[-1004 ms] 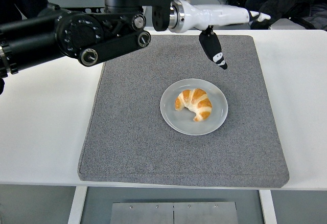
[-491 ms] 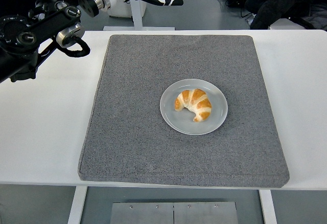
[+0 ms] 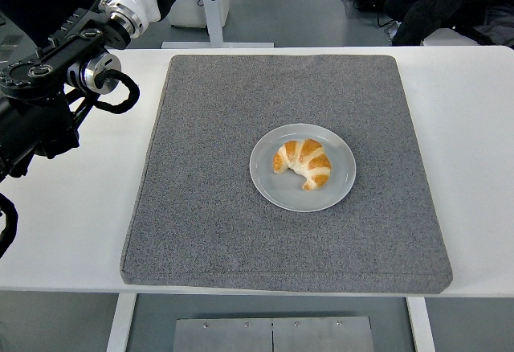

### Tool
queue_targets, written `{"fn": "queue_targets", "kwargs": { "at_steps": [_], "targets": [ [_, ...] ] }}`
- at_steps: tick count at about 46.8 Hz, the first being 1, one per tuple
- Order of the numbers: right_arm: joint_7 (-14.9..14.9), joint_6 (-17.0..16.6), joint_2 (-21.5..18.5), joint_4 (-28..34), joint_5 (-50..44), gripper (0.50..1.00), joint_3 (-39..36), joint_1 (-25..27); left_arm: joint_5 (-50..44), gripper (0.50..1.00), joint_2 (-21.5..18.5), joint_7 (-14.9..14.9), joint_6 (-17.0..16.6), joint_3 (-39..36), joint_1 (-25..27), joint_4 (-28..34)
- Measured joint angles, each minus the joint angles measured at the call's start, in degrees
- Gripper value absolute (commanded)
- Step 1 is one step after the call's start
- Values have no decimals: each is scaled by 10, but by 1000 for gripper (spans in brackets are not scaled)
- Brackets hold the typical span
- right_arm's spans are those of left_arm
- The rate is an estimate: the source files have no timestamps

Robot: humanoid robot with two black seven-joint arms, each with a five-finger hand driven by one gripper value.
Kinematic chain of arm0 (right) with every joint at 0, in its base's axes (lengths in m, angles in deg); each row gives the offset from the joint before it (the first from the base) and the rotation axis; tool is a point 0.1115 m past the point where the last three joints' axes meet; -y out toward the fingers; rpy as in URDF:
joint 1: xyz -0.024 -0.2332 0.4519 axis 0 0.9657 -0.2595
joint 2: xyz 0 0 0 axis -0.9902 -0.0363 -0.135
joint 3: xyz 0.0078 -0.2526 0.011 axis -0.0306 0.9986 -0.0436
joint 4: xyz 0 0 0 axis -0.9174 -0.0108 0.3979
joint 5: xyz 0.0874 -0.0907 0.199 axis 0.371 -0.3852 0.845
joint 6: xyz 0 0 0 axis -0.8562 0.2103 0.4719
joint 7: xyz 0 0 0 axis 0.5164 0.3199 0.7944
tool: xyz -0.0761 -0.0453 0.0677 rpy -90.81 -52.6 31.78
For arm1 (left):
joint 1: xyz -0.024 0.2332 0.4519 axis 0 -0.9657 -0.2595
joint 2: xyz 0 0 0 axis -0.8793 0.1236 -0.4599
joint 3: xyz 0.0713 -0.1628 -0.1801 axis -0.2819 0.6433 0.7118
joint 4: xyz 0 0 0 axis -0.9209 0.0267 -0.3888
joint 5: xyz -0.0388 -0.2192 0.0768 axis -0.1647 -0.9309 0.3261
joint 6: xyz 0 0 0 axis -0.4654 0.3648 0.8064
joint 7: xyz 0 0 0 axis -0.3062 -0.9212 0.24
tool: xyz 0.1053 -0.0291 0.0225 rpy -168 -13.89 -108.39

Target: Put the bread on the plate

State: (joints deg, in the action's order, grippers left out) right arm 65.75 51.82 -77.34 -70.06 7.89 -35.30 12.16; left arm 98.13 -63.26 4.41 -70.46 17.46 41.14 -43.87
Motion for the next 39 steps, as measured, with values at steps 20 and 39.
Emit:
{"fn": "queue_targets", "kwargs": {
  "at_steps": [20, 39],
  "targets": [
    [0, 4, 0, -10, 0, 1000, 0, 1, -106, 992, 59, 2, 32, 7, -43, -88],
    [0, 6, 0, -10, 0, 1000, 1, 7, -124, 992, 81, 6, 34, 32, -62, -89]
  ]
}}
